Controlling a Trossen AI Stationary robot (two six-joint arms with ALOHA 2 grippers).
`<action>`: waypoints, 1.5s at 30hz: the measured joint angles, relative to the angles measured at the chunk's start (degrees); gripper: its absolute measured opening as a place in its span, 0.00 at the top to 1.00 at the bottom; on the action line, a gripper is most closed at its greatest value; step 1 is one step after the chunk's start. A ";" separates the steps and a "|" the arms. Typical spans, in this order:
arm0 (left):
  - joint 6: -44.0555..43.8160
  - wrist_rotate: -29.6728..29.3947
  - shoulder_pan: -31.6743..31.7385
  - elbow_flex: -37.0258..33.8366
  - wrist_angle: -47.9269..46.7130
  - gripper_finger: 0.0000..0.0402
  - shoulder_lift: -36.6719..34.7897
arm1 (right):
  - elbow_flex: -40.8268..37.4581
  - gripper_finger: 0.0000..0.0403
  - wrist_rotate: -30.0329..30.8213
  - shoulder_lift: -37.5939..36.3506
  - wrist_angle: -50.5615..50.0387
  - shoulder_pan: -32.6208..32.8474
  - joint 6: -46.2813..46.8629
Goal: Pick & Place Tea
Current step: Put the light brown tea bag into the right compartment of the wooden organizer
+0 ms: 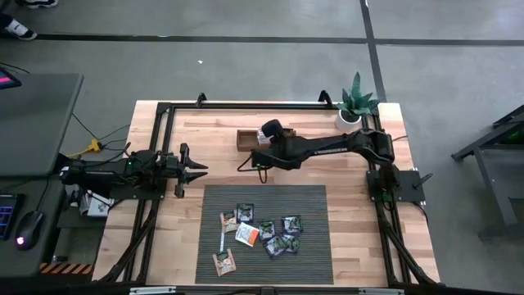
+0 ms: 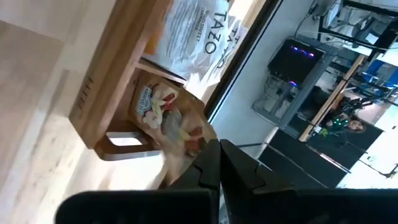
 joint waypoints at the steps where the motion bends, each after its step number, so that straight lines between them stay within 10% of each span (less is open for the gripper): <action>1: -0.02 -0.02 0.02 0.00 0.00 0.79 0.00 | 0.02 1.00 0.12 0.38 0.09 -0.30 -0.47; 45: 0.00 0.00 0.02 -0.02 0.00 0.79 0.00 | 0.04 1.00 -3.62 5.17 2.12 -4.48 -4.16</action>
